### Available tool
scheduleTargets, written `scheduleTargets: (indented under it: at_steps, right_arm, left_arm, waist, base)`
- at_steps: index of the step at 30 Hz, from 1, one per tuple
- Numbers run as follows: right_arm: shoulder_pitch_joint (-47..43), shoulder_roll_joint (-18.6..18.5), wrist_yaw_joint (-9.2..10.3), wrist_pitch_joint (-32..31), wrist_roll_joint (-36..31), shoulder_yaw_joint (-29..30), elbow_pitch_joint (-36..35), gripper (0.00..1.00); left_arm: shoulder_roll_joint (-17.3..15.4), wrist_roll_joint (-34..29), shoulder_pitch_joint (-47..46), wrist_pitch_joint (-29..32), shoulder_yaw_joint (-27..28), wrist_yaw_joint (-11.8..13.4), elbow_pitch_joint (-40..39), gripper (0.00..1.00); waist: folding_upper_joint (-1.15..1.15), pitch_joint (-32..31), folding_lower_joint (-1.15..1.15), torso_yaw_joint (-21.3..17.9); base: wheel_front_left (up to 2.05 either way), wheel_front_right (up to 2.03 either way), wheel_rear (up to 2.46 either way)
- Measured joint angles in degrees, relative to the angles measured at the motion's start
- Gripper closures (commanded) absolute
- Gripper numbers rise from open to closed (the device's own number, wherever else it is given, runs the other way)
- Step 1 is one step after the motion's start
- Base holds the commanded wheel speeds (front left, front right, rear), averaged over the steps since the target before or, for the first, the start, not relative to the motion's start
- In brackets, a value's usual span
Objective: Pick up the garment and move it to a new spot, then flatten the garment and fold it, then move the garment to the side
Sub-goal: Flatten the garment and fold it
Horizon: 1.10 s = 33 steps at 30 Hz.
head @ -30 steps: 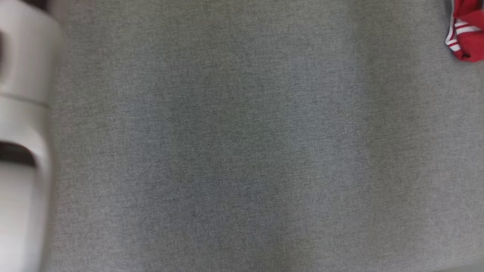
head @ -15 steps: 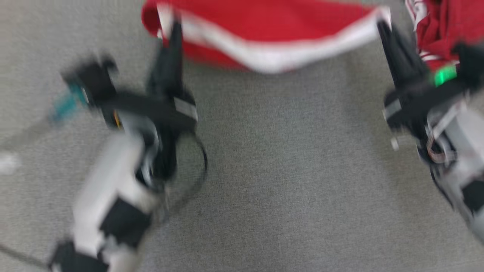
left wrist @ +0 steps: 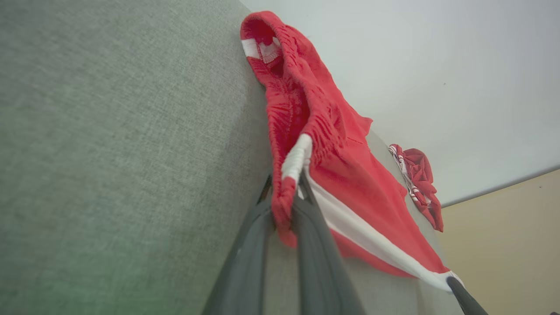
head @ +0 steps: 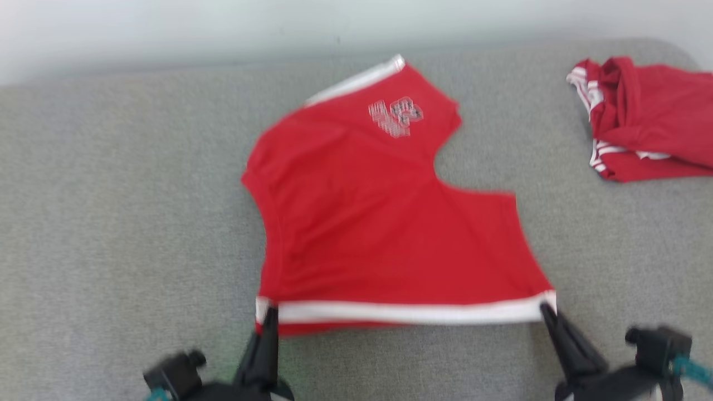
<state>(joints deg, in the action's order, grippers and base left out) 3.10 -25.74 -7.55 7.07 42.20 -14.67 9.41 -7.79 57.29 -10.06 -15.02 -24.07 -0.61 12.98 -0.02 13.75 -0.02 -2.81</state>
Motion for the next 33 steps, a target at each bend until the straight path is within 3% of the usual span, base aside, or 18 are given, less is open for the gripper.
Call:
scheduleTargets:
  at_steps: [8, 9, 10, 11, 12, 20, 23, 29, 33]
  right_arm:
    - [-11.9, 8.6, 0.0, -5.4, -8.0, 7.5, -4.5, 1.0]
    - [-12.4, 9.1, 0.0, -6.6, -8.4, 8.0, -4.2, 0.95]
    - [-12.8, 9.5, 0.0, -7.1, -9.4, 8.2, -4.3, 0.65]
    - [-13.1, 10.1, 0.0, -7.1, -10.1, 8.7, -4.3, 0.16]
    - [-13.2, 10.7, 0.0, -7.4, -10.4, 9.3, -4.4, 0.0]
    - [-15.9, 12.6, 0.0, -8.6, -12.4, 14.2, -6.8, 0.0]
    - [-16.4, 12.2, 0.0, -9.2, -13.7, 15.2, -7.4, 0.0]
    - [-15.9, 10.0, 0.0, -10.6, -17.0, 13.6, -6.0, 0.0]
    - [-13.6, 8.9, 0.0, -11.5, -17.8, 11.7, -1.8, 0.0]
  left_arm:
    - [1.1, -4.1, 8.2, 0.0, -0.5, -1.9, 3.3, 1.0]
    - [1.1, -4.4, 8.4, 0.0, -0.8, -1.9, 4.3, 1.0]
    - [1.1, -5.5, 8.5, 0.0, -1.0, -1.6, 4.9, 0.55]
    - [0.9, -7.2, 8.6, 0.0, -1.0, -1.1, 5.2, 0.0]
    - [0.9, -8.6, 8.5, 0.0, -1.3, -0.9, 5.4, 0.0]
    - [-0.2, -14.3, 13.2, 0.0, 0.7, 0.6, 0.9, 0.0]
    - [-3.0, -17.4, 13.9, 0.0, 0.4, 1.3, -1.3, 0.0]
    - [-7.8, -22.0, 12.9, 3.1, -1.9, 1.6, -1.3, 0.0]
    - [-8.7, -23.6, 10.4, 5.0, -4.1, 0.4, 1.4, 0.0]
  waist:
    - [0.0, -5.9, 0.0, 1.1]
    - [0.0, -6.6, 0.01, 1.2]
    - [0.0, -7.2, 0.01, 1.3]
    - [0.01, -7.8, 0.01, 1.3]
    - [0.0, -8.5, 0.01, 1.4]
    - [0.01, -13.0, 0.01, 2.1]
    - [0.01, -14.0, 0.01, 2.4]
    - [0.02, -14.7, 0.02, 2.1]
    - [0.02, -14.4, 0.03, 1.7]
  base:
    - [0.0, 0.0, 0.0]
    - [0.0, 0.0, 0.0]
    - [0.0, 0.0, 0.0]
    - [0.0, 0.0, 0.0]
    - [0.0, 0.0, 0.0]
    - [0.0, 0.0, 0.0]
    - [0.0, 0.0, 0.0]
    - [0.0, 0.0, 0.0]
    - [0.0, 0.0, 0.0]
